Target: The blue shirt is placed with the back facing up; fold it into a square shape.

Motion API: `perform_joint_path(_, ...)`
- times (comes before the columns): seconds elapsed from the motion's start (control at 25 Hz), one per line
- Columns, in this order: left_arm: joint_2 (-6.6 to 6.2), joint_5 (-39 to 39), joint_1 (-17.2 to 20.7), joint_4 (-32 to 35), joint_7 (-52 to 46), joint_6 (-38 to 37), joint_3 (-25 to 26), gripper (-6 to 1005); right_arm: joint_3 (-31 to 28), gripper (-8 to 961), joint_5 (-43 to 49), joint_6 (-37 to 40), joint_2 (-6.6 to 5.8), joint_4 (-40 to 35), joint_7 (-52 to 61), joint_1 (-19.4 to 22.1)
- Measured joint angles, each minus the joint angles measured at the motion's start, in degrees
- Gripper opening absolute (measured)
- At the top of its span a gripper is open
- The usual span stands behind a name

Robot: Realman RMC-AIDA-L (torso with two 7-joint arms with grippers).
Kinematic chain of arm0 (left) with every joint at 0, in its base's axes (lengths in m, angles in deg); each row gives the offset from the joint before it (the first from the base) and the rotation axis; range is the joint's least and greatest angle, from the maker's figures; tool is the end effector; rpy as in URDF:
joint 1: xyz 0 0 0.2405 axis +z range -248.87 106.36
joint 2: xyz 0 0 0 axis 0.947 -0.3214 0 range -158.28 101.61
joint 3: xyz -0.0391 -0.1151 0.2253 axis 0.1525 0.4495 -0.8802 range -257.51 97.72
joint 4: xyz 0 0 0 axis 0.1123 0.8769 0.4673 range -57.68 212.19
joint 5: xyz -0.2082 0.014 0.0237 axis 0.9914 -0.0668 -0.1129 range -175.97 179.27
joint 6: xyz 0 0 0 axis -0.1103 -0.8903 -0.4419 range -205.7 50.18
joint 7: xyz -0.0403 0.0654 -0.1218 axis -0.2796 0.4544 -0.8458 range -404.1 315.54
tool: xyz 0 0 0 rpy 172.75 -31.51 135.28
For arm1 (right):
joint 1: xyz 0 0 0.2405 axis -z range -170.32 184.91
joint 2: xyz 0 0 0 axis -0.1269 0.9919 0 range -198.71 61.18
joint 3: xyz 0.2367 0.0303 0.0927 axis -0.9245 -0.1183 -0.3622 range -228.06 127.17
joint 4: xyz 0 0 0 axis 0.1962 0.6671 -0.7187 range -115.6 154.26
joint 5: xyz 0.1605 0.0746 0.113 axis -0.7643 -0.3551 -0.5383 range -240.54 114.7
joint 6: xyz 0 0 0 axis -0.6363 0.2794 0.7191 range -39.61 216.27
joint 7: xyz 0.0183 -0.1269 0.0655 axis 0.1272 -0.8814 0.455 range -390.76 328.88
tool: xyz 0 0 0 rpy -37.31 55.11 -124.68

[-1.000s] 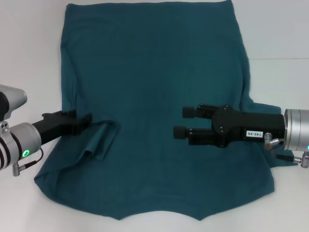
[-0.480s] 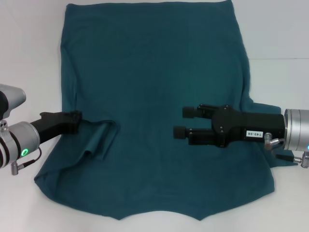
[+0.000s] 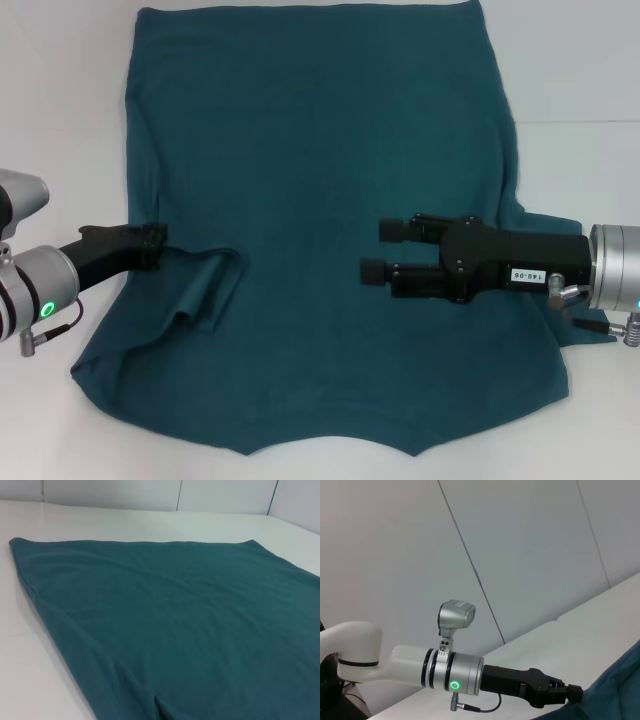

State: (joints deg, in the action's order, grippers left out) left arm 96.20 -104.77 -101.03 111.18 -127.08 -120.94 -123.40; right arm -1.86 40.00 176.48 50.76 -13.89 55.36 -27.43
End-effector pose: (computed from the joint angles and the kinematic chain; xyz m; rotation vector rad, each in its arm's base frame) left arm -0.3172 0.3816 -0.0241 -2.0703 -0.9565 -0.3857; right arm 0.2142 0.3441 -0.0222 -2.7772 0.7341 0.9201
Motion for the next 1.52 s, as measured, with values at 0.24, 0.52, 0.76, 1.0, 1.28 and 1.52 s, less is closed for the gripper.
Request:
perform_joint_path(0.24, -0.06, -0.08, 0.20, 0.39, -0.33, -0.09, -0.08, 116, -0.07, 852, 0.00, -0.01, 0.00, 0.00, 0.00, 0.00)
perform_joint_path(0.52, -0.08, -0.19, 0.29, 0.23, -0.73, 0.05, -0.09, 168, -0.18, 852, -0.01, -0.08, 0.00, 0.00, -0.06, 0.00)
perform_joint_path(0.76, -0.07, -0.19, 0.11, -0.01, -0.58, 0.19, -1.27, 281, -0.25, 852, 0.00, -0.02, 0.00, 0.00, -0.08, 0.00)
perform_joint_path(1.0, 0.01, -0.19, 0.00, -0.17, -0.49, 0.55, -1.67, 471, -0.25, 853, 0.00, 0.00, 0.00, 0.00, -0.08, 0.00)
perform_joint_path(1.28, -0.02, -0.27, -0.08, -0.92, -0.45, 0.56, -1.67, 529, -0.25, 854, 0.00, 0.00, 0.00, 0.00, -0.08, 0.00)
perform_joint_path(1.52, -0.08, -0.36, -0.10, -1.16, -0.43, 0.56, -1.67, 527, -0.25, 854, 0.00, 0.00, 0.00, 0.00, -0.09, 0.00)
